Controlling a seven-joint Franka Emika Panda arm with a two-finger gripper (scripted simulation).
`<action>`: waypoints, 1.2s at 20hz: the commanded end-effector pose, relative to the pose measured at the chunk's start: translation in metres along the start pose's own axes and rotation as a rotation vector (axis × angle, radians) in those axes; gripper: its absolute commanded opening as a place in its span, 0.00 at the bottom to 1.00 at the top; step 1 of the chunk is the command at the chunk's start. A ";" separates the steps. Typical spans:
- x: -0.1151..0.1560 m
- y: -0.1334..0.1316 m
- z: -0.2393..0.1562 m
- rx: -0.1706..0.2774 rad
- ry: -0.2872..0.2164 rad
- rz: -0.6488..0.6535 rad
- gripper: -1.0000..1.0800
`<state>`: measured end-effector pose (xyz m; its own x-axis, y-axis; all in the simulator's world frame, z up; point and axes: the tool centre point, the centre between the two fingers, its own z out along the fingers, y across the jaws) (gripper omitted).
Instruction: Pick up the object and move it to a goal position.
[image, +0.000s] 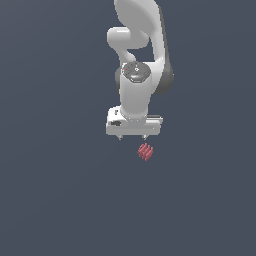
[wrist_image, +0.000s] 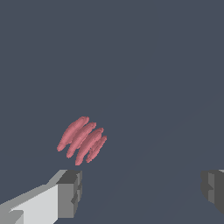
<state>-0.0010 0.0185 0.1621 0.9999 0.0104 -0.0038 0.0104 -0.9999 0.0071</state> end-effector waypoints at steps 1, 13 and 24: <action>0.000 0.000 0.000 0.000 0.000 0.000 0.96; 0.005 0.004 0.001 -0.021 0.005 -0.061 0.96; 0.005 -0.005 0.009 -0.016 0.005 0.017 0.96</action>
<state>0.0044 0.0211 0.1551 0.9999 0.0104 0.0017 0.0104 -0.9997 0.0238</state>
